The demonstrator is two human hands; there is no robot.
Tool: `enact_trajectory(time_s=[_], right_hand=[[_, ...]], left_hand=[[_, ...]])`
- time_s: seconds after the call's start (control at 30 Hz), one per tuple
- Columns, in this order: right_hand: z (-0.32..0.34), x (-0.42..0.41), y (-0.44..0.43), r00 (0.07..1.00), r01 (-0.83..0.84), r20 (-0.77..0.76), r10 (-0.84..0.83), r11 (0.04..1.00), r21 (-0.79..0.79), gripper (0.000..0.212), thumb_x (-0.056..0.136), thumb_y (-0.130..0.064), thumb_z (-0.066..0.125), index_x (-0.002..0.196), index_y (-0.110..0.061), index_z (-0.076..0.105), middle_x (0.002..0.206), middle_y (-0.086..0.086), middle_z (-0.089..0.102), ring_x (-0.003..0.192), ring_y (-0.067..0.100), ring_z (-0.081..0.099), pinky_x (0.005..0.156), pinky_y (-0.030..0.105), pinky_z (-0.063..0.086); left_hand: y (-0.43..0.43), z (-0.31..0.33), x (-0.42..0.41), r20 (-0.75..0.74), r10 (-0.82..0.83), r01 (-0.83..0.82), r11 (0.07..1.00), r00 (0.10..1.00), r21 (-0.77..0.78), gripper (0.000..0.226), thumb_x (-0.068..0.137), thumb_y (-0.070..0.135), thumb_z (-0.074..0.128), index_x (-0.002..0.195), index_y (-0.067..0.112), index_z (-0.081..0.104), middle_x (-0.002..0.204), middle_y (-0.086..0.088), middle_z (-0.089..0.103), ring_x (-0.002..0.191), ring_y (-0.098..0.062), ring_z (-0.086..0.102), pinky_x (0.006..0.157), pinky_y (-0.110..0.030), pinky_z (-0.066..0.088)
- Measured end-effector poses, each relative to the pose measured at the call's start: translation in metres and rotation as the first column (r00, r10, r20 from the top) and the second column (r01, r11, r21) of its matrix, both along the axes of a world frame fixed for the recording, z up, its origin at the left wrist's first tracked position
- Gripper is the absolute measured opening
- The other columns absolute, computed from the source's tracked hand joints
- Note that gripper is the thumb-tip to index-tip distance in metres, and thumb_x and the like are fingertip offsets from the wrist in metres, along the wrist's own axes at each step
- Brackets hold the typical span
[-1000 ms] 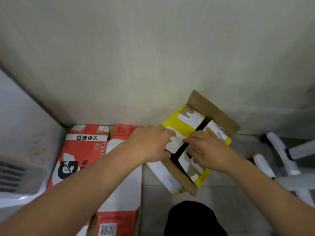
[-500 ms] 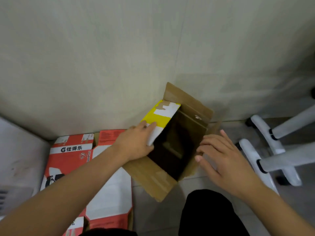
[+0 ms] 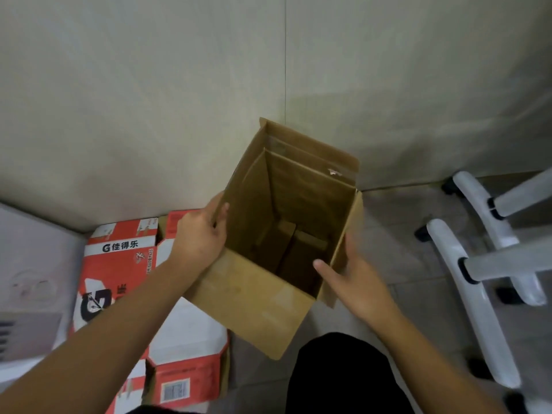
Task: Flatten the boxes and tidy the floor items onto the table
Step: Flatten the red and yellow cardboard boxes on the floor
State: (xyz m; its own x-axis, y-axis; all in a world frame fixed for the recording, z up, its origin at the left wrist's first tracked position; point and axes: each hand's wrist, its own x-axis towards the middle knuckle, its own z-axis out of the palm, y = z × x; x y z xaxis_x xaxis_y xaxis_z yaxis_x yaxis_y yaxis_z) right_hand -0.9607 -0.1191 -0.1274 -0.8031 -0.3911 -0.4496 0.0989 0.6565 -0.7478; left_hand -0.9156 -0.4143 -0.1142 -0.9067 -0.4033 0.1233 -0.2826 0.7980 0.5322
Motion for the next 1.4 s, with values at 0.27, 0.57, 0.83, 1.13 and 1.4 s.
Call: enact_trajectory(time_s=[0.27, 0.57, 0.83, 1.13, 1.4], right_hand=[[-0.018, -0.02, -0.032, 0.97, 0.195, -0.162, -0.182, 0.979, 0.065, 0.066, 0.096, -0.008, 0.047, 0.154, -0.014, 0.015, 0.075, 0.004, 0.063, 0.059, 0.015, 0.061, 0.043, 0.02, 0.039], [-0.024, -0.027, -0.03, 0.966, 0.211, -0.17, -0.193, 0.973, 0.094, 0.056, 0.096, -0.013, 0.043, 0.149, -0.017, 0.024, 0.084, 0.007, 0.064, 0.068, 0.02, 0.064, 0.056, 0.038, 0.055], [0.019, -0.027, -0.035, 0.979, -0.036, -0.197, 0.058, 0.993, 0.115, 0.06, 0.1, -0.035, 0.049, 0.153, -0.021, 0.022, 0.149, 0.011, 0.044, 0.13, 0.031, 0.05, 0.097, 0.037, 0.044], [0.147, 0.056, -0.032, 0.646, -0.307, -0.75, 0.144, 0.948, -0.081, 0.058, 0.088, -0.053, 0.056, 0.137, -0.022, 0.056, 0.144, -0.012, 0.051, 0.136, 0.001, 0.041, 0.115, 0.023, 0.027], [0.047, 0.018, -0.031, 0.692, -0.086, -0.65, 0.314, 0.93, 0.358, 0.065, 0.089, -0.037, 0.066, 0.146, -0.019, 0.043, 0.152, 0.007, 0.042, 0.135, 0.03, 0.046, 0.106, 0.046, 0.042]], left_hand=[[0.016, 0.015, -0.002, 0.131, 0.353, -0.377, 0.872, 0.926, 0.312, 0.036, 0.103, 0.039, 0.048, 0.083, 0.011, 0.059, 0.061, 0.0, 0.056, 0.054, -0.01, 0.056, 0.04, -0.011, 0.038], [0.013, 0.027, 0.004, 0.181, 0.356, -0.399, 0.848, 0.917, 0.348, 0.041, 0.104, 0.043, 0.044, 0.077, 0.013, 0.054, 0.067, -0.001, 0.056, 0.058, -0.008, 0.054, 0.047, -0.017, 0.034], [-0.001, 0.041, 0.049, 0.066, 0.422, -0.407, 0.802, 0.904, 0.437, 0.038, 0.102, 0.036, 0.051, 0.104, 0.001, 0.066, 0.081, -0.01, 0.067, 0.076, -0.029, 0.067, 0.062, -0.029, 0.049], [0.02, 0.07, 0.035, 0.008, 0.455, -0.305, 0.582, 0.89, 0.754, 0.025, 0.085, 0.031, 0.048, 0.074, 0.012, 0.059, 0.052, 0.007, 0.052, 0.07, -0.04, 0.071, 0.065, -0.051, 0.059], [0.068, 0.066, -0.006, 0.07, 0.342, -0.105, 0.085, 0.937, 0.991, 0.02, 0.092, 0.017, 0.053, 0.111, 0.014, 0.059, 0.103, -0.015, 0.065, 0.094, -0.029, 0.065, 0.076, -0.044, 0.062]])
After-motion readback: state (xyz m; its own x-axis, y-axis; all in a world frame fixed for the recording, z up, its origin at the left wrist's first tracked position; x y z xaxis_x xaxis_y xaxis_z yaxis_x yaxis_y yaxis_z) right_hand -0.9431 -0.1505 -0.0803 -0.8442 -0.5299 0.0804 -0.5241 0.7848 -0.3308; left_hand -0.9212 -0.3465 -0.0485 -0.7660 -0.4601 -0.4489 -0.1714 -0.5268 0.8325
